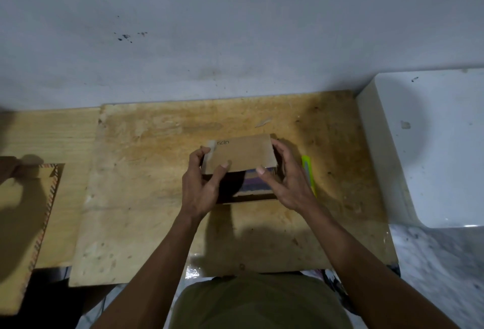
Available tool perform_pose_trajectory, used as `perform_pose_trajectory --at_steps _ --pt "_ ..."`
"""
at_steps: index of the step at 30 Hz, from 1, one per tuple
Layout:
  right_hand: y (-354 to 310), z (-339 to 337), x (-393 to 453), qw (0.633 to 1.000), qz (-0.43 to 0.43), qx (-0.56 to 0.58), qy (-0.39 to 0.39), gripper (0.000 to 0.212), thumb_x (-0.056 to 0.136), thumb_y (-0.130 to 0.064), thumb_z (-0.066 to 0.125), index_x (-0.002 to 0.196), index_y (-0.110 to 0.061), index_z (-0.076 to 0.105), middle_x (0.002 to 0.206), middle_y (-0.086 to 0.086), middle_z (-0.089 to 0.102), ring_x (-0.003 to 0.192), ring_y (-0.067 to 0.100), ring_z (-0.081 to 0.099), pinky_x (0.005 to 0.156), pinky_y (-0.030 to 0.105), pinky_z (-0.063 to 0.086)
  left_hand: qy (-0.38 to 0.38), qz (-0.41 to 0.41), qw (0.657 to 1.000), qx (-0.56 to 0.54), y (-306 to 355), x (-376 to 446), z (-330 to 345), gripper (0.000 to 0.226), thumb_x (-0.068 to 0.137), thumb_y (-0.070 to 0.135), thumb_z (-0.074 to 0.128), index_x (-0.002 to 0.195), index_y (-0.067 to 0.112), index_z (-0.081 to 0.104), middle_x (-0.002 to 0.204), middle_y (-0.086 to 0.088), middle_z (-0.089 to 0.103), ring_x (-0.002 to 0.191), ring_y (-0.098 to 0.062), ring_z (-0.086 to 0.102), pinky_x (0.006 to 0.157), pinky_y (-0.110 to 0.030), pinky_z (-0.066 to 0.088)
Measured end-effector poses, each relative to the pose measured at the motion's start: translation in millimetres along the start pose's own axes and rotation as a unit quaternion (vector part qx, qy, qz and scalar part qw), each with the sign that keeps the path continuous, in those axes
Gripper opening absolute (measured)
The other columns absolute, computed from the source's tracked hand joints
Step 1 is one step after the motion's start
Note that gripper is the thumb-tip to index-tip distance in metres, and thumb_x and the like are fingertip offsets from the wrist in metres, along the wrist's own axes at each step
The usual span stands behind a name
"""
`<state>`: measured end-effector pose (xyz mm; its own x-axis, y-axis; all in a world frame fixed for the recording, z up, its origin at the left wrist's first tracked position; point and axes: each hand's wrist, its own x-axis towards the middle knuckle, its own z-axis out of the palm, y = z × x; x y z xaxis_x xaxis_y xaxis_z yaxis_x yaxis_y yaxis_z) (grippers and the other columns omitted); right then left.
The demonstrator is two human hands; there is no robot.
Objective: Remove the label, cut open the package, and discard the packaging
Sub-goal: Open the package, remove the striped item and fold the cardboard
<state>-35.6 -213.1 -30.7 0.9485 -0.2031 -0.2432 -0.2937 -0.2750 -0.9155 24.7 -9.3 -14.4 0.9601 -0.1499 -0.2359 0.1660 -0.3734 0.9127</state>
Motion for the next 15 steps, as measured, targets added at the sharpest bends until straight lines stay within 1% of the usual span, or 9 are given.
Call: perform_pose_trajectory --at_steps 1,2,4,5,6,8,10,12,15 --pt "1.4 0.2 -0.8 1.0 0.003 -0.023 -0.005 0.082 0.079 -0.072 0.059 0.147 -0.042 0.025 0.153 -0.005 0.037 0.138 0.016 0.041 0.097 0.029 0.05 -0.001 0.0 1.0 0.015 -2.8 -1.3 -1.1 0.065 0.082 0.056 0.064 0.134 0.023 0.045 0.122 0.015 0.055 0.112 -0.007 0.059 0.084 -0.022 0.057" --pt "5.3 1.0 -2.3 0.999 0.006 -0.049 -0.005 0.081 0.08 -0.073 0.057 0.148 -0.043 0.023 0.153 -0.006 0.037 0.138 0.016 0.041 0.099 0.033 0.05 -0.006 0.004 1.0 0.03 -6.8 -3.2 -1.9 0.065 0.083 0.059 0.063 0.135 0.024 0.046 0.126 0.014 0.054 0.115 -0.012 0.058 0.089 -0.025 0.057" --pt "12.2 3.1 -8.8 0.997 0.012 -0.074 0.007 0.079 0.081 -0.075 0.052 0.148 -0.044 0.024 0.154 -0.009 0.038 0.139 0.014 0.04 0.106 0.044 0.046 -0.01 0.03 0.998 0.056 -13.3 -9.3 -3.3 0.065 0.082 0.066 0.059 0.133 0.026 0.048 0.13 0.013 0.052 0.119 -0.011 0.055 0.091 -0.019 0.052" --pt "14.4 4.0 -13.5 0.997 0.016 -0.07 0.014 0.078 0.082 -0.075 0.051 0.148 -0.043 0.026 0.153 -0.01 0.039 0.139 0.013 0.039 0.107 0.047 0.044 -0.004 0.044 0.997 0.067 -14.8 -13.5 -3.9 0.068 0.082 0.067 0.057 0.133 0.024 0.05 0.133 0.011 0.053 0.121 -0.01 0.054 0.092 -0.016 0.049" --pt "15.8 4.8 -18.9 0.998 0.019 -0.06 0.02 0.077 0.082 -0.074 0.051 0.148 -0.042 0.027 0.153 -0.011 0.039 0.139 0.011 0.038 0.108 0.047 0.044 0.003 0.052 0.996 0.076 -17.4 -17.6 -4.8 0.071 0.081 0.068 0.057 0.134 0.021 0.052 0.136 0.008 0.054 0.125 -0.01 0.051 0.094 -0.016 0.047" --pt "14.6 6.0 -31.5 0.999 0.022 -0.039 0.028 0.075 0.083 -0.073 0.052 0.147 -0.041 0.03 0.151 -0.012 0.04 0.139 0.007 0.038 0.109 0.044 0.043 0.017 0.07 0.993 0.092 -22.5 -27.4 -6.8 0.073 0.082 0.069 0.056 0.132 0.016 0.055 0.14 -0.002 0.056 0.131 -0.014 0.049 0.099 -0.029 0.05" --pt "11.6 6.7 -42.8 0.999 0.017 -0.028 0.037 0.074 0.083 -0.071 0.053 0.146 -0.039 0.034 0.147 -0.013 0.043 0.135 0.004 0.041 0.108 0.038 0.044 0.031 0.094 0.989 0.112 -26.7 -37.0 -7.3 0.074 0.083 0.072 0.053 0.128 0.014 0.059 0.135 -0.007 0.059 0.127 -0.021 0.053 0.094 -0.045 0.054" --pt "7.4 7.4 -46.9 0.998 0.012 -0.035 0.05 0.071 0.083 -0.071 0.052 0.144 -0.037 0.038 0.143 -0.012 0.047 0.13 0.003 0.044 0.104 0.033 0.045 0.046 0.087 0.989 0.115 -23.9 -40.4 -6.0 0.074 0.084 0.075 0.049 0.125 0.015 0.061 0.128 -0.004 0.062 0.119 -0.022 0.056 0.09 -0.051 0.054" --pt "-1.8 7.8 -31.2 0.994 0.028 -0.064 0.08 0.068 0.084 -0.075 0.043 0.139 -0.035 0.044 0.141 -0.009 0.049 0.126 0.006 0.044 0.099 0.031 0.042 0.056 0.053 0.989 0.124 -15.5 -26.6 -3.1 0.068 0.087 0.075 0.042 0.128 0.023 0.057 0.127 0.0 0.062 0.118 -0.023 0.057 0.096 -0.055 0.049"
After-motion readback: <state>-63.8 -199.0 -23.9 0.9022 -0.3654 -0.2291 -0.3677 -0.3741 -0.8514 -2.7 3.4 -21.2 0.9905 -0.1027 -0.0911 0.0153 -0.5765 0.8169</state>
